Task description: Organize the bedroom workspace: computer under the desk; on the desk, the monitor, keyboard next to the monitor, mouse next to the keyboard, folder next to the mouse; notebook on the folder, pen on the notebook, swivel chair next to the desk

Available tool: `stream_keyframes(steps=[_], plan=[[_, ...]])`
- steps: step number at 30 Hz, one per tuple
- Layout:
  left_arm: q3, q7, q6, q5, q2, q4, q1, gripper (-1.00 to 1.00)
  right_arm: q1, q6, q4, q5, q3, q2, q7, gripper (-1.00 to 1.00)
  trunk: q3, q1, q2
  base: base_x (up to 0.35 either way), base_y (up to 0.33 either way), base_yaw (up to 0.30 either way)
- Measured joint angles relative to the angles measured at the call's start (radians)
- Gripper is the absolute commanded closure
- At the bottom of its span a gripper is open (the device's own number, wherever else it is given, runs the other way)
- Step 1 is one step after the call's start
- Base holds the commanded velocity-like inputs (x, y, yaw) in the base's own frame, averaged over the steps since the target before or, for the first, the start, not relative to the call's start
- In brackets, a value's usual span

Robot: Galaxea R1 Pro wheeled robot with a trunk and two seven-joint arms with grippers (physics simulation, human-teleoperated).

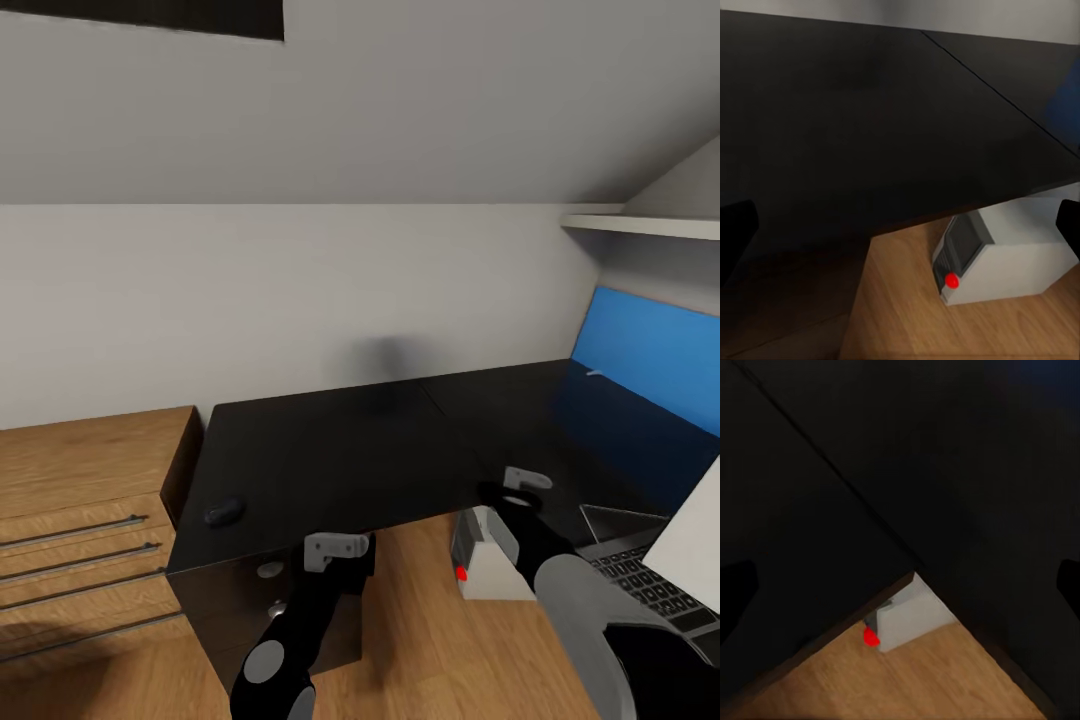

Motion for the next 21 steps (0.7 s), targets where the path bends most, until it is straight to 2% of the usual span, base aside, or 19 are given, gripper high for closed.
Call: stream_keyframes(steps=[3, 8, 10, 13, 16, 19, 21], plan=[[0.0, 0.0, 0.0, -0.002, 0.0, 0.004, 0.0, -1.0, 0.006, 0.0, 0.0, 0.014, 0.0, 0.009, -0.019, -1.0, 0.0, 0.0, 0.0, 0.0, 0.0, 0.0], [0.0, 0.0, -0.001, -0.004, 0.0, 0.011, 0.0, -1.0, 0.008, -0.012, 0.004, 0.015, 0.0, 0.022, -0.052, -1.0, 0.0, 0.0, 0.0, -0.049, 0.043, 0.0], [0.0, 0.0, -0.001, -0.003, 0.0, 0.013, 0.0, -1.0, 0.012, -0.045, 0.007, 0.013, 0.003, 0.05, -0.067, -1.0, 0.0, 0.0, 0.0, -0.128, 0.108, 0.0], [0.0, 0.0, -0.001, -0.003, 0.0, 0.014, 0.0, -1.0, 0.02, -0.062, 0.013, 0.016, 0.003, 0.067, -0.071, -1.0, 0.0, 0.0, 0.0, -0.07, 0.059, 0.0], [0.0, 0.0, -0.002, -0.003, 0.0, 0.015, 0.0, -1.0, 0.038, -0.078, 0.031, 0.021, 0.004, 0.114, -0.074, -1.0, 0.0, 0.0, 0.0, -0.017, 0.014, 0.0], [0.001, 0.0, -0.002, -0.003, 0.0, 0.015, 0.0, -1.0, 0.042, -0.081, 0.035, 0.024, 0.004, 0.129, -0.075, -1.0, 0.0, 0.0, 0.0, -0.025, 0.022, 0.0], [0.001, 0.0, -0.001, -0.002, 0.0, 0.015, 0.0, -1.0, 0.043, -0.08, 0.036, 0.042, 0.005, 0.134, -0.077, -1.0, 0.0, 0.0, 0.0, -0.09, 0.073, 0.0]])
